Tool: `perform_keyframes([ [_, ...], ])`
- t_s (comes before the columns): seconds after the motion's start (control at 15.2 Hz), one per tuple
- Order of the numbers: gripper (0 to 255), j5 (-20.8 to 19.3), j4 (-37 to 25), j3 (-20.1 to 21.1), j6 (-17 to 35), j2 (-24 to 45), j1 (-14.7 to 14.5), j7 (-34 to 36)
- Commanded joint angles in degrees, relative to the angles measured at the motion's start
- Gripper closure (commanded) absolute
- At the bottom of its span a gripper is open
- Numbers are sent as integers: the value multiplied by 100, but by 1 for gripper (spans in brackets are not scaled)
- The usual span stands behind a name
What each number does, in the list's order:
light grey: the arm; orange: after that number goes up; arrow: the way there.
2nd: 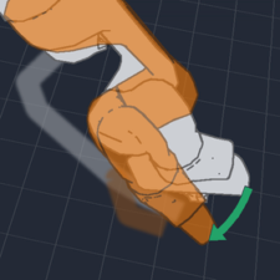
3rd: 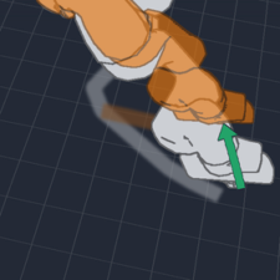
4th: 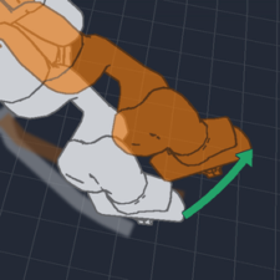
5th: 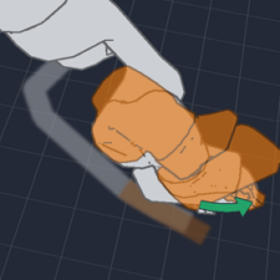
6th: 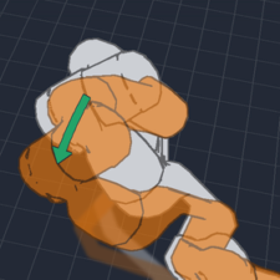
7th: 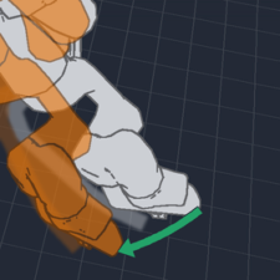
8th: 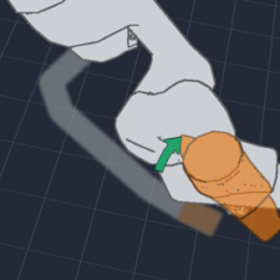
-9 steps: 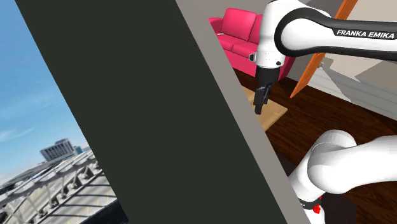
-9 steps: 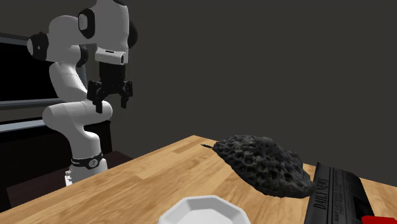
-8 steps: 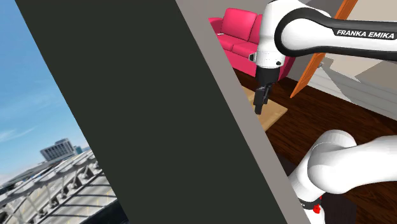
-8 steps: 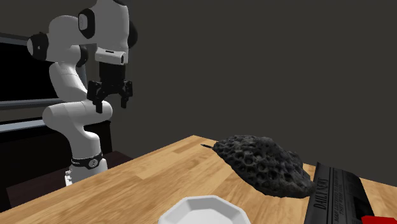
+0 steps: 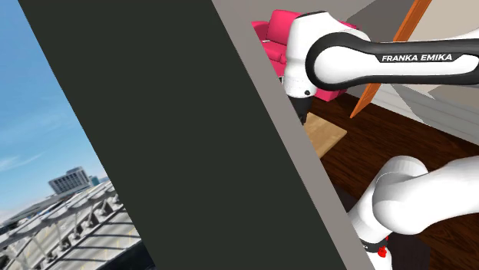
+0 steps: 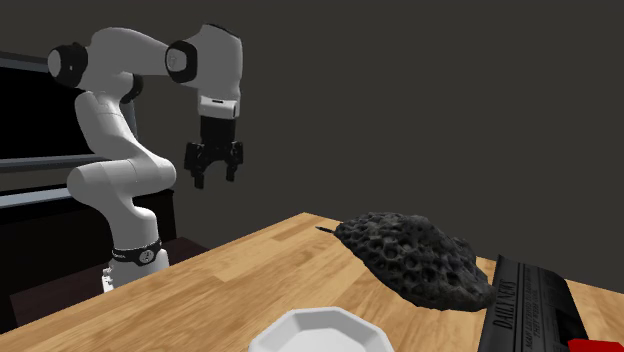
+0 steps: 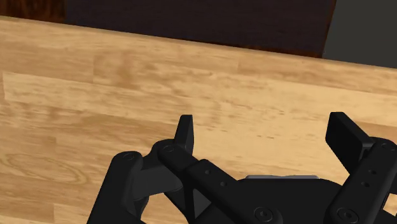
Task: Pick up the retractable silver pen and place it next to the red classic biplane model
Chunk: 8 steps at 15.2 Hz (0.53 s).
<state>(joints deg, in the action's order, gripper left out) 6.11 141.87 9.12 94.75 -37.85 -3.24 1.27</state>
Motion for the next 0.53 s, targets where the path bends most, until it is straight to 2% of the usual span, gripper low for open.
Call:
perform_keyframes([
  [0.0,0,121,-107,254,330,346,-49,316],
  [0.46,0,229,-550,1061,1310,1487,-131,1382],
])
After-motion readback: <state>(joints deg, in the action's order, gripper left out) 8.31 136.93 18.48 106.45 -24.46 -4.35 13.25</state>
